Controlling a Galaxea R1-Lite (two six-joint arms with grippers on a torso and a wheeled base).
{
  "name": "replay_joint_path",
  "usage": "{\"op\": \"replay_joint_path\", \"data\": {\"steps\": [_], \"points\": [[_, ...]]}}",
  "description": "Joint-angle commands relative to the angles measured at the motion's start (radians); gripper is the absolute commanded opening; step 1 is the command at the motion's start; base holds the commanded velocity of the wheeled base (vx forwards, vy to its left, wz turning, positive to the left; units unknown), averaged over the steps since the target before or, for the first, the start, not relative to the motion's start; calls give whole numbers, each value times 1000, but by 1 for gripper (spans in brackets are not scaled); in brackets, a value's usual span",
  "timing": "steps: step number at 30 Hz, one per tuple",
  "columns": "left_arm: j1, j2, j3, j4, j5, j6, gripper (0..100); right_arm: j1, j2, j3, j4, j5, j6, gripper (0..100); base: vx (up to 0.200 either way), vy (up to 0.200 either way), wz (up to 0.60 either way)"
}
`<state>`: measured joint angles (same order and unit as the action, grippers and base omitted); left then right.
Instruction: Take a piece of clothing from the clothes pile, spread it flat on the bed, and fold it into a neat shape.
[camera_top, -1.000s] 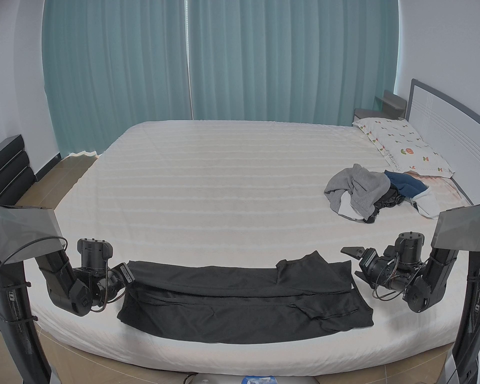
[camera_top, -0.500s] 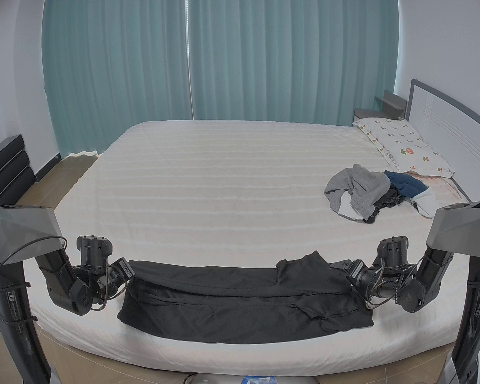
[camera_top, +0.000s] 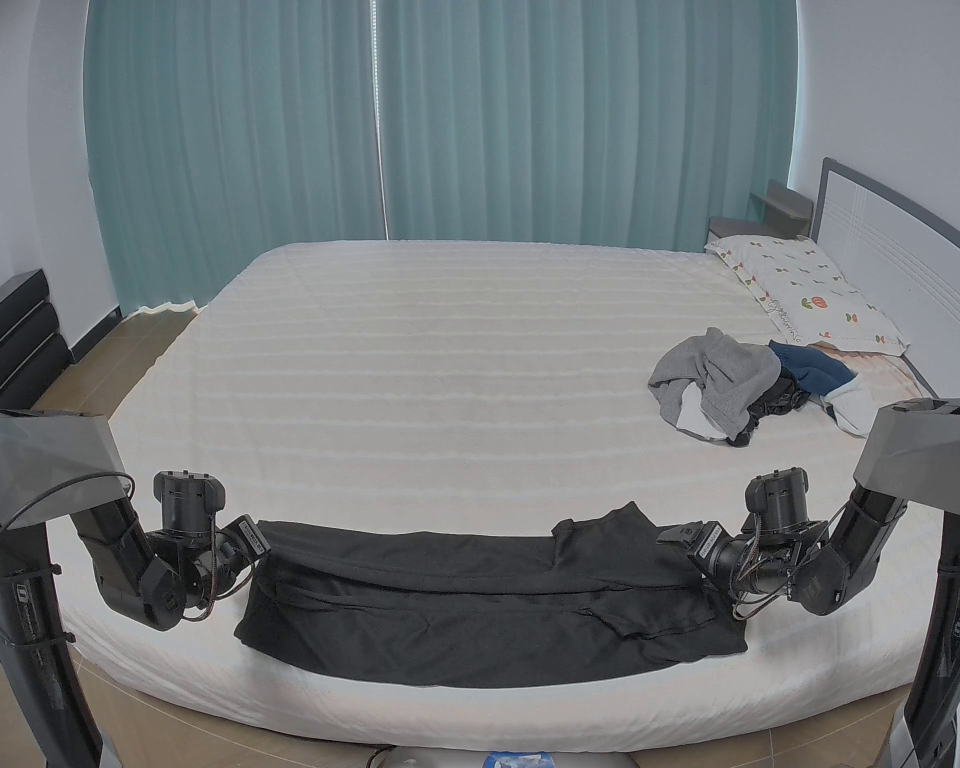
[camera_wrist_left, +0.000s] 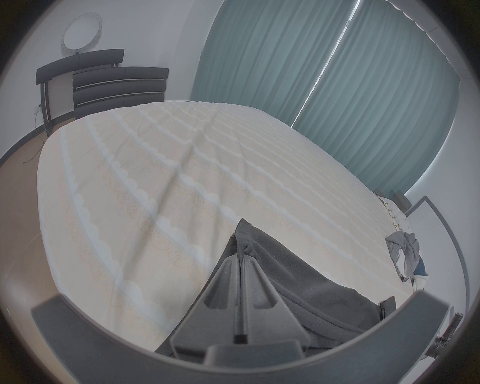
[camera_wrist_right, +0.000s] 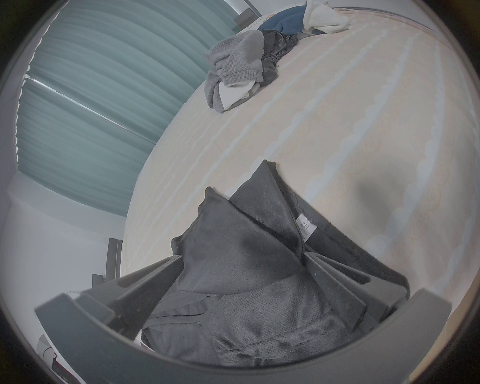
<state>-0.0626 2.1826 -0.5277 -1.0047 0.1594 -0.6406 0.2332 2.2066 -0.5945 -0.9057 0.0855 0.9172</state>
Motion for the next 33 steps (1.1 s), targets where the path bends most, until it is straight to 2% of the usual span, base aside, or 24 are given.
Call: {"op": "replay_joint_path", "data": {"steps": [1,7,8,17,22,26,29,33], "points": [[0,0,2,0,0,-1,0,11,25,-8,1,0,0,100,0,0,0],[0,0,2,0,0,-1,0,15,61,-31,-1,-17,-1,100,0,0,0],[0,0,2,0,0,-1,0,15,61,-31,-1,-18,-1,0,0,0,0],[0,3,0,0,0,-1,0,9,30,-50,73,-29,-3,0,0,0,0],[0,3,-6,0,0,1,0,9,27,-62,53,-32,2,0,0,0,0],[0,3,-40,0,2,-7,0,0,25,-103,25,-67,12,0,0,0,0],[0,-6,-66,-2,2,-60,0,-9,27,-137,-18,-95,42,0,0,0,0],[4,-7,-117,-20,20,-155,0,-25,38,-122,-269,-135,123,0,0,0,0]]}}
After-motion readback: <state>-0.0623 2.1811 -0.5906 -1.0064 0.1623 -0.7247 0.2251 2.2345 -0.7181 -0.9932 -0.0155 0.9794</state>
